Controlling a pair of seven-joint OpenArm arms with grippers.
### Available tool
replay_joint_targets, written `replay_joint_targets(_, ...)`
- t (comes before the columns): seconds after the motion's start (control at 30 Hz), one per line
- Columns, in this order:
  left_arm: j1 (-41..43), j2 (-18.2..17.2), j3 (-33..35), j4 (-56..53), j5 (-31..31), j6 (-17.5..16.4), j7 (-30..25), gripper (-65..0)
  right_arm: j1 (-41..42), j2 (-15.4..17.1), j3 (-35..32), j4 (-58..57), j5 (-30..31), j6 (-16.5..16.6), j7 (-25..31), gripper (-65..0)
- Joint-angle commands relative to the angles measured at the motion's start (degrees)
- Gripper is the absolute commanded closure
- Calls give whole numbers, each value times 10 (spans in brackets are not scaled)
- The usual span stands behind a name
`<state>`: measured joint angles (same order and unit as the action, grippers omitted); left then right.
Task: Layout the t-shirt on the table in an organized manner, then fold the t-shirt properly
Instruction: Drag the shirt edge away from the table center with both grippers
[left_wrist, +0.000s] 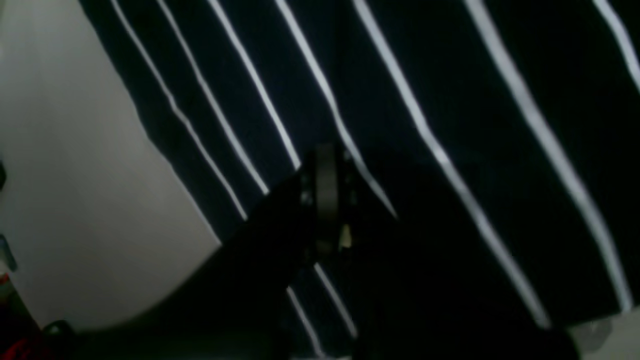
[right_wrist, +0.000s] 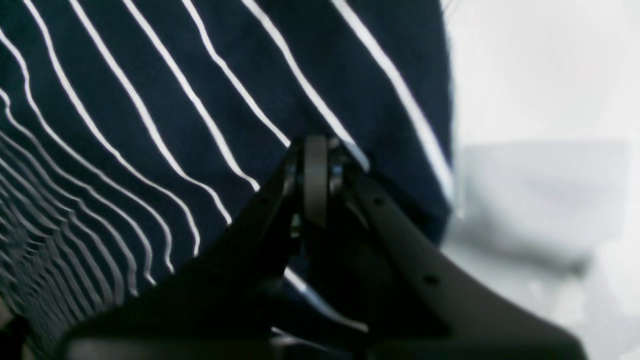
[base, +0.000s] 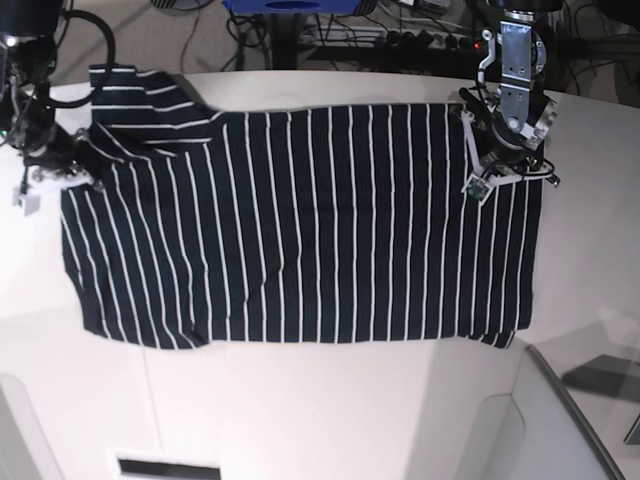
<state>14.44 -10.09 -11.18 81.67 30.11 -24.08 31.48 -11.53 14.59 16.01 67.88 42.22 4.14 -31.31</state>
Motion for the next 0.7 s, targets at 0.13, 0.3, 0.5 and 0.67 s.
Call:
replay_joint_targets(0.13,8,-22,-2,50,4,-9,33,0,-42,15,-1,65,-56,-60,-50,0)
replay_joint_targets(0.3,6,-22,-2,88,7,-9,34,0,-72,13,-3,167,-72,-126,-51,0)
replay_joint_targets(0.5,-45,-22,-3,69,7,-9,34,0,-21,11,-1,234,-75,-126,-51,0)
replay_joint_targets(0.67,-120,-31,-4,1,2,-9,35,0,113,50,-5,159,-76,-125,-51,-162)
